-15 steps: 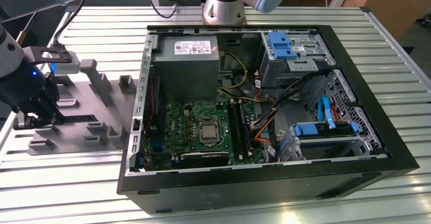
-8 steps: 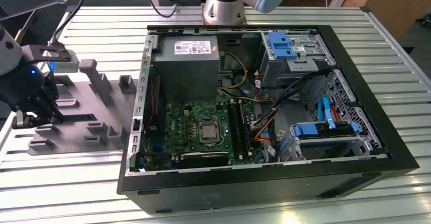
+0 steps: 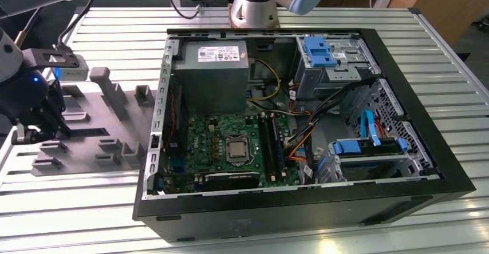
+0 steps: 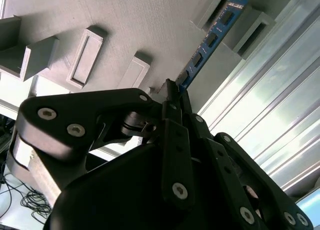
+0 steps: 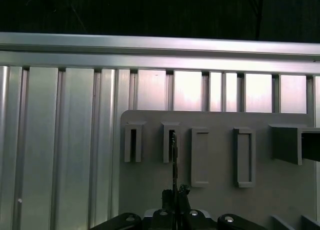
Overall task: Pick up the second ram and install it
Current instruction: 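Pick up the second ram and move it above second insertion slot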
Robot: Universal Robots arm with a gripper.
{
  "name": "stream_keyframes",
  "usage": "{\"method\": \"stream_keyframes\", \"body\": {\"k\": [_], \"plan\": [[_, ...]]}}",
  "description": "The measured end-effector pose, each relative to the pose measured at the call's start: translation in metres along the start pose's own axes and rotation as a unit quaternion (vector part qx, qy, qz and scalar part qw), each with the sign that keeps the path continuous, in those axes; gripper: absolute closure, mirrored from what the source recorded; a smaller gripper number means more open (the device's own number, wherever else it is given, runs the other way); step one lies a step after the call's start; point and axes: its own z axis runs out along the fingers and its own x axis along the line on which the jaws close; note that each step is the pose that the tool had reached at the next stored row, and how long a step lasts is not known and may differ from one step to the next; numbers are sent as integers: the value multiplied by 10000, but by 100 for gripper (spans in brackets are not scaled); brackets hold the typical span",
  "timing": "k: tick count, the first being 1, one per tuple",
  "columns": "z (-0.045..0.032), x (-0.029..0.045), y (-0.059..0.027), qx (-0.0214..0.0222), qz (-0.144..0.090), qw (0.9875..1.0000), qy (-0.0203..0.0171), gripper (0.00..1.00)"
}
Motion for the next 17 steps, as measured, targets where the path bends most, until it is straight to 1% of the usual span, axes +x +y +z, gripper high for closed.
{"method": "stream_keyframes", "body": {"k": [17], "plan": [[-100,-4,5,1,0,10000,0,86]]}}
